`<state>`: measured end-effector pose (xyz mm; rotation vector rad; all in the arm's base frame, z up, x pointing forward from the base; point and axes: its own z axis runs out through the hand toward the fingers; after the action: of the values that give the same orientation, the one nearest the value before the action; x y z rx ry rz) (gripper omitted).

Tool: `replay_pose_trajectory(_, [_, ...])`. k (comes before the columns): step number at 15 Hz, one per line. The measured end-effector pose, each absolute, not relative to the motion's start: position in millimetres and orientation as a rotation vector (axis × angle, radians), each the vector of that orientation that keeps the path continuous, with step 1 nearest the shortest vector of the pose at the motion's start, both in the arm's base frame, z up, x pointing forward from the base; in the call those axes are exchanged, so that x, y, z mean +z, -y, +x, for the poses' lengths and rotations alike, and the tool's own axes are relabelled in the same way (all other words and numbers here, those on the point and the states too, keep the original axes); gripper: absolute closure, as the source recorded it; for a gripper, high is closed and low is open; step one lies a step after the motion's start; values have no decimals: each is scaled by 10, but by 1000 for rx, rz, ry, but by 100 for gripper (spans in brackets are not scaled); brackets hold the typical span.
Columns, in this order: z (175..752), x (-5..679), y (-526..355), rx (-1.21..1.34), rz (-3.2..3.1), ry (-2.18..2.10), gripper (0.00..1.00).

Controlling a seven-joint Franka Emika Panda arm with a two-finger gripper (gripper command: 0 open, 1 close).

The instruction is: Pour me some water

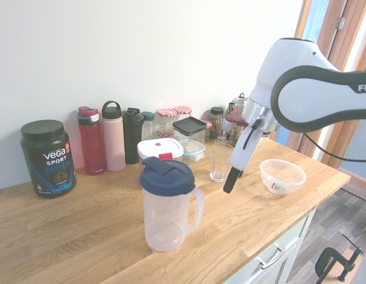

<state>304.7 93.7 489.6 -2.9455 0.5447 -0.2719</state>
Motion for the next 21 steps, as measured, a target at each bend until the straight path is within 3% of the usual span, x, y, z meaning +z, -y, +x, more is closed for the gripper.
replay_pose_trajectory(8, [3005, 4767, -1683, -329, -2960, -464, 0])
replay_pose_trajectory(9, [3043, 4731, -1744, -335, -2959, -471, 100])
replay_pose_trajectory(21, [3317, 4604, -1926, -329, -2982, -505, 100])
